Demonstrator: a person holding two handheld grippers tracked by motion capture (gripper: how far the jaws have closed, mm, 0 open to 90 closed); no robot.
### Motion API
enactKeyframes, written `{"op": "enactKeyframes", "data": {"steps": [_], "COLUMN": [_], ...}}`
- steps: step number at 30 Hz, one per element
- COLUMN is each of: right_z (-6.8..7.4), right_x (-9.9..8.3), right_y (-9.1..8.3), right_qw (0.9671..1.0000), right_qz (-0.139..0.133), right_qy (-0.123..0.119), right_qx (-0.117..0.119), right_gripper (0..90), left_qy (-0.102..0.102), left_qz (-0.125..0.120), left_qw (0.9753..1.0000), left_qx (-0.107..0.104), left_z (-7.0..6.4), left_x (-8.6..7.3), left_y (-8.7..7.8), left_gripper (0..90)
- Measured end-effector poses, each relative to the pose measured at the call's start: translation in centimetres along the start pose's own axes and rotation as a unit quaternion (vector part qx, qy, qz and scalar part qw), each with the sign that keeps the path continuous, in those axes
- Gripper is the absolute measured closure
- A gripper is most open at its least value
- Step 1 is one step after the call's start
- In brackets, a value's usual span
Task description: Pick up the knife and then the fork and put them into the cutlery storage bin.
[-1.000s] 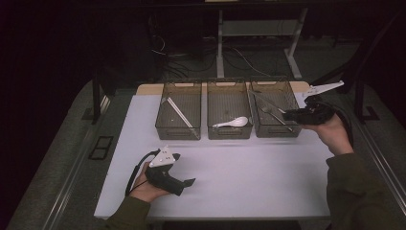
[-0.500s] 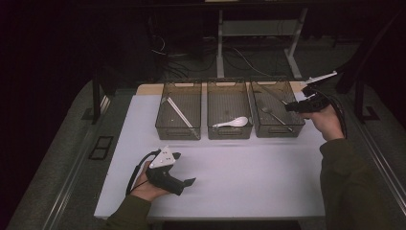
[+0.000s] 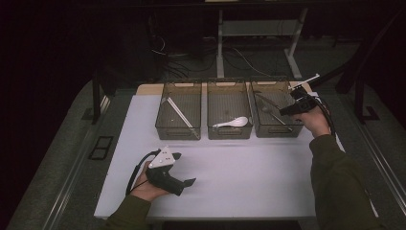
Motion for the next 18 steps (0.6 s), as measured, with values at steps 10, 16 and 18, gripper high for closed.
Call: {"op": "enactKeyframes", "data": {"steps": [10, 16, 18], "right_z": [-0.47, -0.42, -0.35], "right_x": [-0.82, -0.57, -0.28], "right_y": [0.95, 0.65, 0.26], "right_qw": [0.9996, 0.9999, 0.9999], "right_qz": [0.024, 0.006, -0.004], "right_qy": [0.005, 0.007, 0.009], "right_qx": [-0.011, -0.006, 0.001], "right_gripper": [77.8, 71.6, 69.1], "left_qy": [-0.001, -0.001, -0.001], "left_qz": [0.002, 0.003, 0.002], "left_qw": [1.0, 1.0, 1.0], "left_qx": [-0.006, -0.007, -0.007], "left_z": [-0.1, -0.14, -0.15], "left_x": [-0.04, -0.04, -0.03], "left_y": [0.07, 0.06, 0.07], "left_gripper": [0.0, 0.0, 0.0]}}
Point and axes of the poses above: each handheld gripper's, and its own axes: y roughly forward along the jaws, x roughly out of its top, z roughly to its left, the point moved 5 cm from there along y, roughly forward along the jaws, and after that the axes turned 12 degrees about -z, right-handed, at the moved point
